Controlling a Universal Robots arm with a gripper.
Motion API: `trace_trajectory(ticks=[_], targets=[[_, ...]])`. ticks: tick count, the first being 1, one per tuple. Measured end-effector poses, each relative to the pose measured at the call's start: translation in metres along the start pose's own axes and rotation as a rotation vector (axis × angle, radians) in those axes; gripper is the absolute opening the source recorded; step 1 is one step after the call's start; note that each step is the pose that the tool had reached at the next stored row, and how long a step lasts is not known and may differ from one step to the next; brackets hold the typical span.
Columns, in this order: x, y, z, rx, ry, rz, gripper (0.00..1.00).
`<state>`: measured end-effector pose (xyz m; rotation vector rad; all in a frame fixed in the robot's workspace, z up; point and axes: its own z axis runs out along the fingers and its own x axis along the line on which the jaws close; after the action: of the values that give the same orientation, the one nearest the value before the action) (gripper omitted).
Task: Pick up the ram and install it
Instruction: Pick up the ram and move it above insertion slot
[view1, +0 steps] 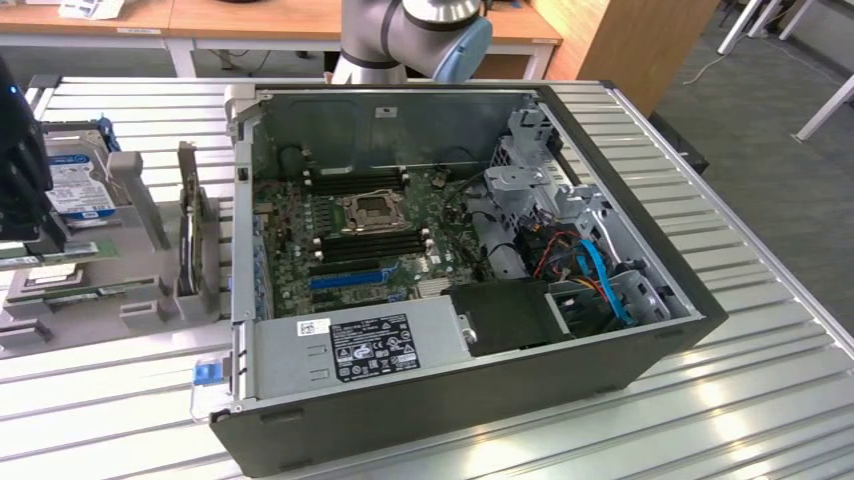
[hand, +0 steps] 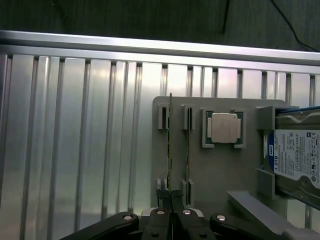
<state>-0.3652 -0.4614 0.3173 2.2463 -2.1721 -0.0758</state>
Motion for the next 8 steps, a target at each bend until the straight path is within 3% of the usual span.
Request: trace_trajectory(ticks=[8], targets=[[0.0, 0.0008, -0.0168, 0.0, -0.0001, 0.002, 0.12]])
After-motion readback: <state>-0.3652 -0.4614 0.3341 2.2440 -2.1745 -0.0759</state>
